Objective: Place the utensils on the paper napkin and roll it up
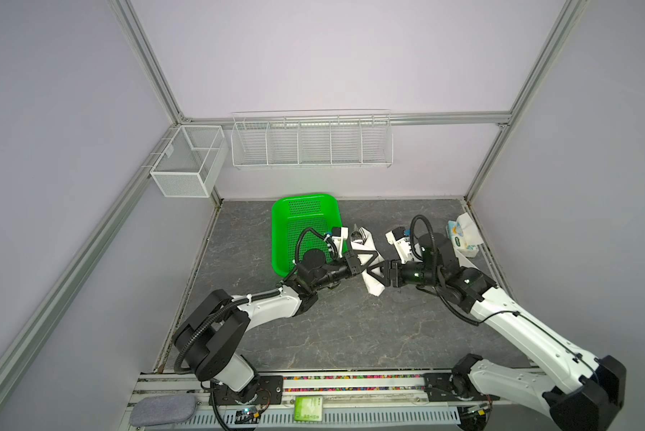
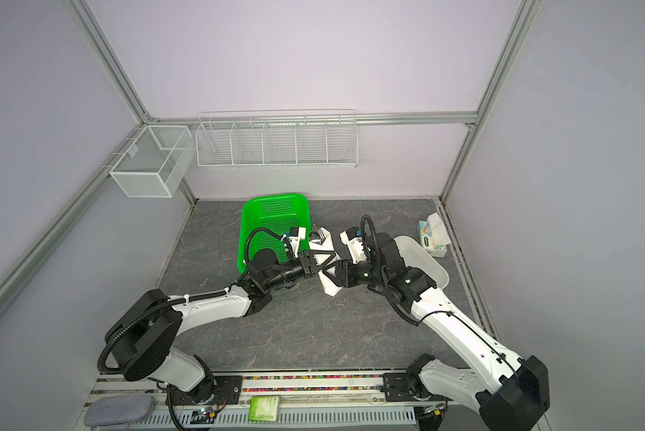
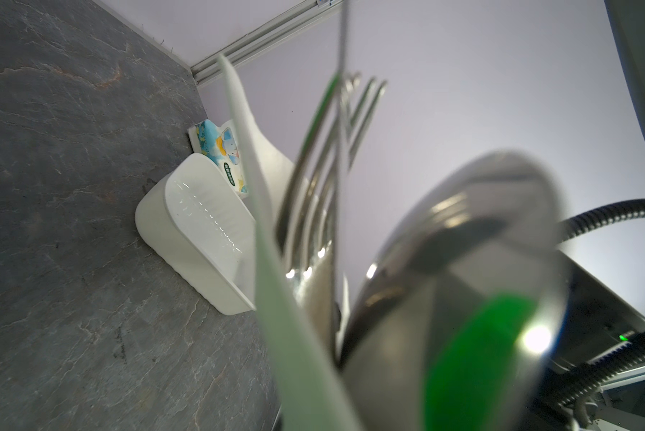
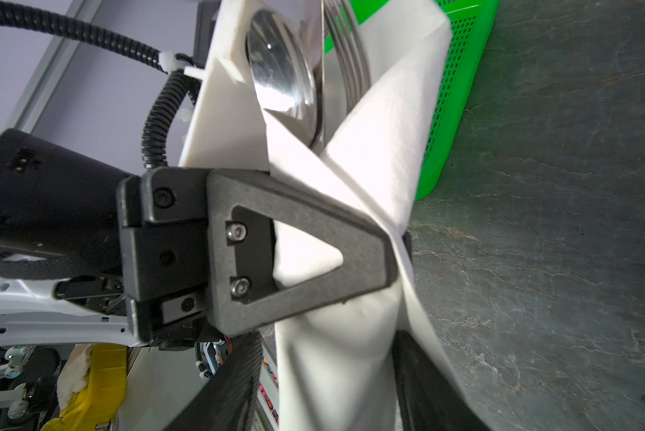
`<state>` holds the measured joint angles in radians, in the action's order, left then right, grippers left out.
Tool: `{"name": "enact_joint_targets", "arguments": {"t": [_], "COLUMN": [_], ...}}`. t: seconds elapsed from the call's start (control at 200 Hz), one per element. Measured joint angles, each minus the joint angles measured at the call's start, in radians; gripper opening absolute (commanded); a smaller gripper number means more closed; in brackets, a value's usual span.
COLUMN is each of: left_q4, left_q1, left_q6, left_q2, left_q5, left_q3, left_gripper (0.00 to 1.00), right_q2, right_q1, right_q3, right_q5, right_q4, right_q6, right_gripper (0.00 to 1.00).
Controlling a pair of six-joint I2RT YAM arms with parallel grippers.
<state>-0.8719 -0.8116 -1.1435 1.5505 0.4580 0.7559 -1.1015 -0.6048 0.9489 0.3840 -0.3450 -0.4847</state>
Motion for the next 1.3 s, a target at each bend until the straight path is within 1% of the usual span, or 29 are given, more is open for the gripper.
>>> {"name": "enact_joint_targets", "arguments": {"t": [0.08, 0.345, 0.595, 0.62, 0.65, 0.695, 0.84, 0.89, 0.94, 1.005, 1.075, 1.125, 1.165, 1.24, 1.3], "left_q4": [-0.006, -0.022, -0.029, -0.029, -0.029, -0.03, -0.043, -0.042, -0.04, -0.042, -0.042, -0.043, -0.044, -0.046, -0.047], "left_q1": [0.0, 0.0, 0.001, 0.001, 0.001, 0.001, 0.001, 0.002, 0.002, 0.002, 0.002, 0.003, 0.004, 0.007, 0.009], "left_q6": [-0.007, -0.018, -0.025, -0.026, -0.026, -0.026, -0.026, -0.025, -0.023, -0.022, -0.024, -0.022, -0.024, -0.027, -0.024], "left_q2": [0.0, -0.001, -0.008, -0.01, -0.012, -0.016, -0.018, -0.018, -0.018, -0.018, -0.018, -0.018, -0.019, -0.021, -0.026], "left_q5": [0.004, 0.015, 0.021, 0.022, 0.023, 0.026, 0.03, 0.034, 0.035, 0.037, 0.037, 0.038, 0.038, 0.037, 0.037], "left_q3": [0.0, 0.0, 0.0, 0.0, 0.0, 0.0, 0.0, 0.0, 0.0, 0.0, 0.0, 0.0, 0.0, 0.0, 0.0], "left_gripper": [0.0, 0.0, 0.0, 0.0, 0.0, 0.0, 0.04, 0.07, 0.11, 0.13, 0.2, 0.23, 0.27, 0.39, 0.43], "right_q2": [0.0, 0.0, 0.0, 0.0, 0.0, 0.0, 0.0, 0.005, 0.009, 0.012, 0.013, 0.013, 0.017, 0.024, 0.031], "right_q1": [0.0, 0.003, 0.016, 0.016, 0.016, 0.019, 0.028, 0.032, 0.038, 0.046, 0.054, 0.06, 0.063, 0.073, 0.082], "right_q3": [-0.011, -0.029, -0.042, -0.043, -0.044, -0.045, -0.051, -0.064, -0.076, -0.085, -0.095, -0.1, -0.106, -0.12, -0.131], "right_q5": [0.013, 0.072, 0.127, 0.132, 0.137, 0.145, 0.169, 0.18, 0.194, 0.212, 0.225, 0.235, 0.241, 0.253, 0.263], "right_q4": [0.014, 0.052, 0.088, 0.092, 0.095, 0.099, 0.116, 0.134, 0.149, 0.165, 0.181, 0.188, 0.194, 0.204, 0.213], "right_q6": [0.004, 0.008, 0.006, 0.007, 0.007, 0.006, -0.003, -0.008, -0.018, -0.027, -0.033, -0.037, -0.04, -0.05, -0.061], "right_gripper": [0.55, 0.37, 0.36, 0.35, 0.31, 0.29, 0.21, 0.18, 0.17, 0.15, 0.14, 0.12, 0.11, 0.1, 0.08]}}
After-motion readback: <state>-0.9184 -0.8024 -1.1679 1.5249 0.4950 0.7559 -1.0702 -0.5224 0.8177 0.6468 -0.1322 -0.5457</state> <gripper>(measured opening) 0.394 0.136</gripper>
